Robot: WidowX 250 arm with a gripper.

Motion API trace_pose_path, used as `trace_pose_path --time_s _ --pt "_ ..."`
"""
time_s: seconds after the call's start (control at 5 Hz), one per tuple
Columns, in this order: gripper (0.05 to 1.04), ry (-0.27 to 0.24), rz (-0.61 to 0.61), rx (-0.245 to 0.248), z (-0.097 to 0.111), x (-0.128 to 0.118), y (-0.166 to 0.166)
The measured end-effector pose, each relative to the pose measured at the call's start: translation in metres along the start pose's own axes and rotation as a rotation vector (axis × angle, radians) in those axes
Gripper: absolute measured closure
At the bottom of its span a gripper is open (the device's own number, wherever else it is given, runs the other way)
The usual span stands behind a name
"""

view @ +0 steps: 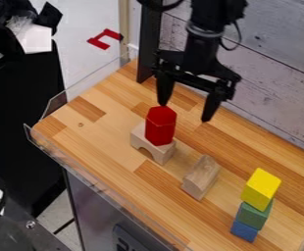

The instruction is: Remove the red hexagon from the top of the arch and put it on top of the yellow cube

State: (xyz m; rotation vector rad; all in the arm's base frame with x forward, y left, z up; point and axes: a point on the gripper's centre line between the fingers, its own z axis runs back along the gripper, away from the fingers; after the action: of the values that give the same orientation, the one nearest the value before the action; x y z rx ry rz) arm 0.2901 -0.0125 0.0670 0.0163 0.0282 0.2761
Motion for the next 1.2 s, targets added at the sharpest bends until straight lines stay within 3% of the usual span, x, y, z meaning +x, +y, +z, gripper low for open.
trace_pose_path --time_s 0.4,0.8,1.2 --pt "0.083 0.027 0.078 -0.06 -0.018 -0.004 0.026" --pt "0.083 0.026 0.053 -0.066 -0.025 -0.002 0.024" --pt "0.083 0.061 0.032 -0.063 -0.041 -0.001 0.019"
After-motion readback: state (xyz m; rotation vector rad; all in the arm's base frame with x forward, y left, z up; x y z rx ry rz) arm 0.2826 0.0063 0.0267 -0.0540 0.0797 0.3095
